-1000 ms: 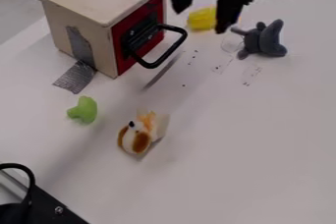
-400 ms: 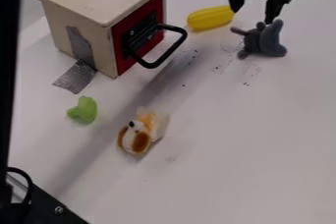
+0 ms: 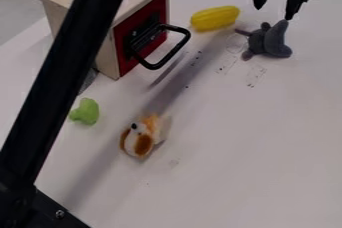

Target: Moved the doll to the lower part of te table

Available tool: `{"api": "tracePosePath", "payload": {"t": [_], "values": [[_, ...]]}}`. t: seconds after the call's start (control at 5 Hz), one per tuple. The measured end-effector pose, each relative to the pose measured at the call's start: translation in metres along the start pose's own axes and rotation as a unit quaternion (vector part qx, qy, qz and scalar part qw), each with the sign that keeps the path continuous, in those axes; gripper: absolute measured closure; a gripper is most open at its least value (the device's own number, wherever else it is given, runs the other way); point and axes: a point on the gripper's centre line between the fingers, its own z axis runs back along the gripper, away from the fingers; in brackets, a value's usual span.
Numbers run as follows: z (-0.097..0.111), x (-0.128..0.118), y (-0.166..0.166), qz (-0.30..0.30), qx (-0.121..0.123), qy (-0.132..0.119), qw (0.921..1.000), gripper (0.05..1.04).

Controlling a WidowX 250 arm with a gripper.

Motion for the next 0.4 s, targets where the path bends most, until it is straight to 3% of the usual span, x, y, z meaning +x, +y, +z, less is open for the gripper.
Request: {"api": "tracePosePath", "payload": {"t": [0.4], "values": [[-0.020, -0.021, -0.023, -0.008, -0.014, 0.028, 0.9995, 0.083]]}}
